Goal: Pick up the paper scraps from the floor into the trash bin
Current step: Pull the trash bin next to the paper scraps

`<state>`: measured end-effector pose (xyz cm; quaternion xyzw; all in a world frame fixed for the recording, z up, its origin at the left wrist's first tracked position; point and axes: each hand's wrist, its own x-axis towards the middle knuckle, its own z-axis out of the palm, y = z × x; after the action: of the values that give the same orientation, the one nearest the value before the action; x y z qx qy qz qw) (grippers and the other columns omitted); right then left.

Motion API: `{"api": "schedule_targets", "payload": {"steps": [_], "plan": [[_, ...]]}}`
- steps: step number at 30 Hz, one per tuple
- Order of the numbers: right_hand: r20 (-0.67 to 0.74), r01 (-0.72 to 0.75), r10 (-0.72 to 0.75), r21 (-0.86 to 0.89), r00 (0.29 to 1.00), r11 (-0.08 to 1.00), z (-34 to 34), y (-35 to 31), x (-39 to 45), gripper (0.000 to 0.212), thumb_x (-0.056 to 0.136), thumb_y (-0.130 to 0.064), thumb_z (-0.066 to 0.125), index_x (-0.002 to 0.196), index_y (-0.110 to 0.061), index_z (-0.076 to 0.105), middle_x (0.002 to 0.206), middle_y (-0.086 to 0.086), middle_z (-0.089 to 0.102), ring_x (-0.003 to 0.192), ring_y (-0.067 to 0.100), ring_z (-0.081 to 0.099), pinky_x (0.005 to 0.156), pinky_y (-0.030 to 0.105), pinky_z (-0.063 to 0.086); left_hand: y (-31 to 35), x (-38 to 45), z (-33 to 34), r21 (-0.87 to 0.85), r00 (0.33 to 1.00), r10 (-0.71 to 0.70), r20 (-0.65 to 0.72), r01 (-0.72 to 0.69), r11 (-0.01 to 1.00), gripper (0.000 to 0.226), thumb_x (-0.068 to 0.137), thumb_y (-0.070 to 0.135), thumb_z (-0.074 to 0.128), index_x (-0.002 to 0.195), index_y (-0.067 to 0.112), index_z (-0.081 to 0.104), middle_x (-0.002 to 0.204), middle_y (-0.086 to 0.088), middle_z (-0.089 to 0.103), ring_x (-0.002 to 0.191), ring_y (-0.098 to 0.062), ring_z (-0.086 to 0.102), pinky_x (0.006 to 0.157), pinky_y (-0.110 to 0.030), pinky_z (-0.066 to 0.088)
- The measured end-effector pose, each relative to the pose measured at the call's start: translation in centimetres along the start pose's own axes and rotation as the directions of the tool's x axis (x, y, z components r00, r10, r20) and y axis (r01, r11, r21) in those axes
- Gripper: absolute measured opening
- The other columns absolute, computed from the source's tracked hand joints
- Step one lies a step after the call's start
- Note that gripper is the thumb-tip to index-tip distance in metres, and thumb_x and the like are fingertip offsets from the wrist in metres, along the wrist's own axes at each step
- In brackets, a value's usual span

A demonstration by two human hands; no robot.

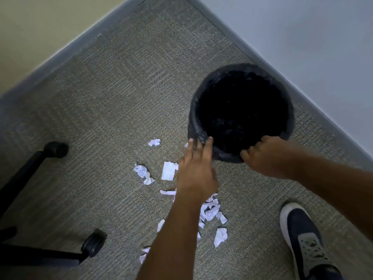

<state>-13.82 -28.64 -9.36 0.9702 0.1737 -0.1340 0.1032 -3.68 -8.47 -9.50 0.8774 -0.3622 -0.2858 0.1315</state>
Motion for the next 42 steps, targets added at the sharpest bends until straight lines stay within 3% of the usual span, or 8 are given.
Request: {"api": "schedule_targets", "payload": {"steps": [8, 12, 18, 24, 32, 35, 39, 42], "plan": [[-0.011, 0.202, -0.203, 0.135, 0.979, 0.970, 1.1, -2.6, -2.2, 0.023, 0.062, -0.027, 0.078, 0.063, -0.013, 0.060, 0.045, 0.001, 0.052, 0.039, 0.021, 0.050, 0.045, 0.030, 0.044, -0.6, -3.5, 3.2, 0.069, 0.988, 0.128, -0.087, -0.122, 0.990, 0.057, 0.086, 0.016, 0.048, 0.141, 0.023, 0.035, 0.142, -0.005, 0.050, 0.146, -0.023, 0.016, 0.102, -0.046, 0.035], [-0.021, 0.299, -0.301, 0.199, 0.953, 0.933, 1.7, -3.5, -2.3, 0.026, 0.073, -0.043, 0.061, 0.075, -0.017, 0.065, 0.057, -0.002, 0.060, 0.048, 0.019, 0.057, 0.048, 0.032, 0.045, -1.8, -4.7, 4.6, 0.115, 0.973, 0.190, -0.134, -0.175, 0.978, 0.045, 0.089, 0.017, 0.057, 0.133, 0.019, 0.048, 0.126, -0.010, 0.063, 0.138, -0.026, 0.036, 0.094, -0.044, 0.041], [-0.034, 0.078, -0.071, 0.329, 0.997, 0.941, 2.1, -6.2, -3.1, 0.050, 0.088, -0.057, 0.052, 0.115, -0.015, 0.058, 0.091, 0.003, 0.065, 0.065, 0.022, 0.062, 0.056, 0.034, 0.050, -1.7, -5.5, 5.7, 0.159, 0.960, 0.207, -0.186, -0.179, 0.971, 0.047, 0.080, 0.009, 0.063, 0.125, 0.018, 0.056, 0.112, -0.013, 0.069, 0.127, -0.030, 0.049, 0.087, -0.043, 0.044], [0.143, -0.199, 0.155, 0.376, 0.977, 0.905, 3.8, -8.6, -2.0, 0.082, 0.088, -0.042, 0.051, 0.158, -0.017, 0.014, 0.135, 0.001, 0.060, 0.094, 0.019, 0.070, 0.072, 0.036, 0.056, -0.2, -5.7, 6.5, 0.109, 0.954, 0.218, -0.206, -0.199, 0.974, 0.040, 0.083, 0.011, 0.043, 0.119, 0.014, 0.062, 0.102, -0.012, 0.071, 0.118, -0.035, 0.054, 0.085, -0.043, 0.045], [0.121, -0.202, 0.172, 0.309, 0.978, 0.929, 4.4, -8.2, -1.2, 0.091, 0.074, -0.042, 0.070, 0.152, -0.015, 0.030, 0.083, -0.002, 0.074, 0.059, 0.018, 0.066, 0.045, 0.022, 0.035, -2.5, -6.7, 7.8, 0.022, 0.940, 0.217, -0.265, -0.219, 0.975, 0.056, 0.083, 0.009, 0.053, 0.138, 0.015, 0.039, 0.131, -0.017, 0.052, 0.118, -0.032, 0.049, 0.092, -0.042, 0.043], [0.126, -0.196, 0.166, 0.279, 0.978, 0.940, 3.8, -8.1, -0.9, 0.090, 0.071, -0.042, 0.073, 0.150, -0.014, 0.042, 0.077, 0.001, 0.072, 0.059, 0.020, 0.066, 0.046, 0.022, 0.036, -5.2, -7.3, 9.3, 0.019, 0.961, 0.101, -0.259, -0.100, 0.995, 0.055, 0.085, 0.012, 0.057, 0.136, 0.015, 0.038, 0.134, -0.018, 0.047, 0.116, -0.030, 0.050, 0.091, -0.044, 0.047], [0.242, -0.152, 0.070, 0.336, 0.968, 0.929, 3.3, -8.3, -0.5, 0.082, 0.091, -0.047, 0.039, 0.160, -0.025, -0.001, 0.101, -0.007, 0.071, 0.085, 0.016, 0.068, 0.062, 0.024, 0.041, -9.3, -8.1, 13.2, 0.028, 0.972, -0.231, -0.032, 0.232, 0.972, 0.069, 0.088, 0.026, 0.060, 0.145, 0.021, 0.023, 0.150, -0.015, 0.029, 0.130, -0.032, 0.040, 0.102, -0.047, 0.041], [0.269, -0.168, 0.076, 0.341, 0.960, 0.925, 3.5, -8.0, -0.4, 0.086, 0.090, -0.047, 0.040, 0.159, -0.025, -0.006, 0.103, -0.007, 0.070, 0.087, 0.016, 0.068, 0.063, 0.025, 0.041, -11.1, -8.9, 16.0, 0.017, 0.895, -0.424, 0.136, 0.426, 0.904, 0.082, 0.083, 0.032, 0.066, 0.148, 0.033, 0.017, 0.159, -0.016, 0.002, 0.127, -0.039, 0.043, 0.096, -0.044, 0.045]]}}
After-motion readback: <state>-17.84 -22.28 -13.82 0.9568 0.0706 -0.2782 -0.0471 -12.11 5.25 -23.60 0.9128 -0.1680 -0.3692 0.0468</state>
